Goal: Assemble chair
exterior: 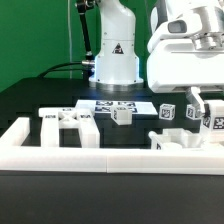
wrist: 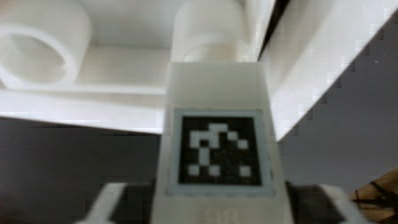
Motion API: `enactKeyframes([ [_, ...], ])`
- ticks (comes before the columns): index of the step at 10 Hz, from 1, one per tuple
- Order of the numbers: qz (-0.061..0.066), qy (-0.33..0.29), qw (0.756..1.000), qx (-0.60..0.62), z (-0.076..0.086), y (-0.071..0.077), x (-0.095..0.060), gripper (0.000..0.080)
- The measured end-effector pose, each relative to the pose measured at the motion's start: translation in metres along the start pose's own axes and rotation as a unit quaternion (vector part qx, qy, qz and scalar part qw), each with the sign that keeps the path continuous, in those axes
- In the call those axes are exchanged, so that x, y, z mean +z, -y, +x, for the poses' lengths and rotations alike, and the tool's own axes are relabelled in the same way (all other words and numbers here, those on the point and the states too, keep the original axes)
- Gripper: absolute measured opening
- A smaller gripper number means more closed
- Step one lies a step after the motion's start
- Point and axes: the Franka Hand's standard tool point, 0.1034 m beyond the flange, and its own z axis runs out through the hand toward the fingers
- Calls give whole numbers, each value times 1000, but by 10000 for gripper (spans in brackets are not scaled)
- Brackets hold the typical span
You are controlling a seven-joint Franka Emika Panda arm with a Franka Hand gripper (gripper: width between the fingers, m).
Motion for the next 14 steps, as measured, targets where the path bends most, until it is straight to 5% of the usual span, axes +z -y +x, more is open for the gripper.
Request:
enactKeyframes([
  [1,0,0,1000,0,0,0,0,474],
  [2,0,1,1000,0,-1,0,0,474],
  [3,1,5,1000,0,-1,0,1,609],
  [4,1,13,1000,0,2,-2,-2,637],
  [12,6,37,999,-2,13,-5,-13,648],
  [14,24,125,992,5,-1,1,-7,648],
])
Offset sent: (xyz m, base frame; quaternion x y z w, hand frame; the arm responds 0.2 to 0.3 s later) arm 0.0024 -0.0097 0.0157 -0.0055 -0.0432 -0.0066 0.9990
